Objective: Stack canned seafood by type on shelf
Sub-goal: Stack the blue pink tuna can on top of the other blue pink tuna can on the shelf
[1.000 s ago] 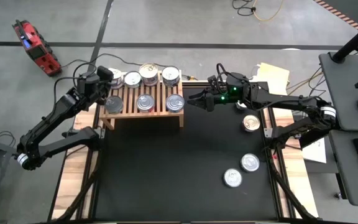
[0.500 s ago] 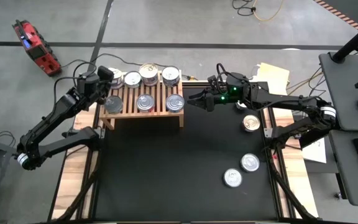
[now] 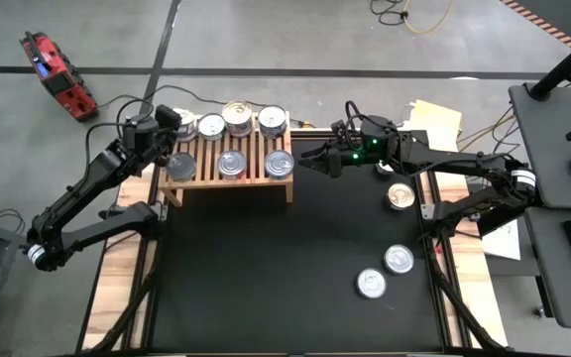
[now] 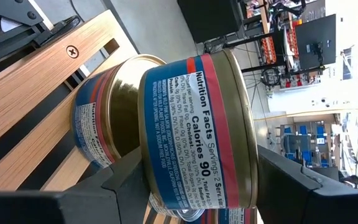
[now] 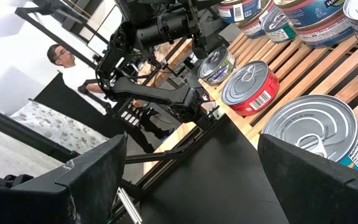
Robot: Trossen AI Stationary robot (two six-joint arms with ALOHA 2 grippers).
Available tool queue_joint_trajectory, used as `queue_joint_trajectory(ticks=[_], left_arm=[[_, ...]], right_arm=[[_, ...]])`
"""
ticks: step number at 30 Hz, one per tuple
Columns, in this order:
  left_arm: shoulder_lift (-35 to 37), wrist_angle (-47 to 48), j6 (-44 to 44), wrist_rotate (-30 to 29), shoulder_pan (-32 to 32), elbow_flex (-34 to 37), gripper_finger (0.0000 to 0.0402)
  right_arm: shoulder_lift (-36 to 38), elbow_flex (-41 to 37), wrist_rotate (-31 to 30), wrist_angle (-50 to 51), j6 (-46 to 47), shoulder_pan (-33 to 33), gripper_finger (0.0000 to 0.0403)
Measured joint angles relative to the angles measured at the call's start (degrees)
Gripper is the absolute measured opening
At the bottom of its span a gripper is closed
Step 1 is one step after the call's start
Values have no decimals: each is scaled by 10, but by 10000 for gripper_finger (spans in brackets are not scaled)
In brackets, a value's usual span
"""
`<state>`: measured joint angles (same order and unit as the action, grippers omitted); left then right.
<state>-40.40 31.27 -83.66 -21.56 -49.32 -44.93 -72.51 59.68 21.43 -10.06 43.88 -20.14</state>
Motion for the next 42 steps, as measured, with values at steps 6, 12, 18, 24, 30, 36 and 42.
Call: queue_joint_trajectory(ticks=[6,12,18,24,30,36,42], left_arm=[[0,0,1,0,0,0,222],[0,0,19,-3,0,0,222],[0,0,19,-3,0,0,222],[0,0,21,-4,0,0,222],[0,1,43,-5,0,0,222],[-1,0,47,-5,0,0,222],[-4,0,57,-4,0,0,222]], right_arm=[[0,0,0,0,0,0,354],[0,0,0,0,0,0,354],[0,0,0,0,0,0,354],[0,0,0,5,0,0,354],[0,0,0,5,0,0,354],[0,0,0,5,0,0,354],[0,0,0,5,0,0,354]])
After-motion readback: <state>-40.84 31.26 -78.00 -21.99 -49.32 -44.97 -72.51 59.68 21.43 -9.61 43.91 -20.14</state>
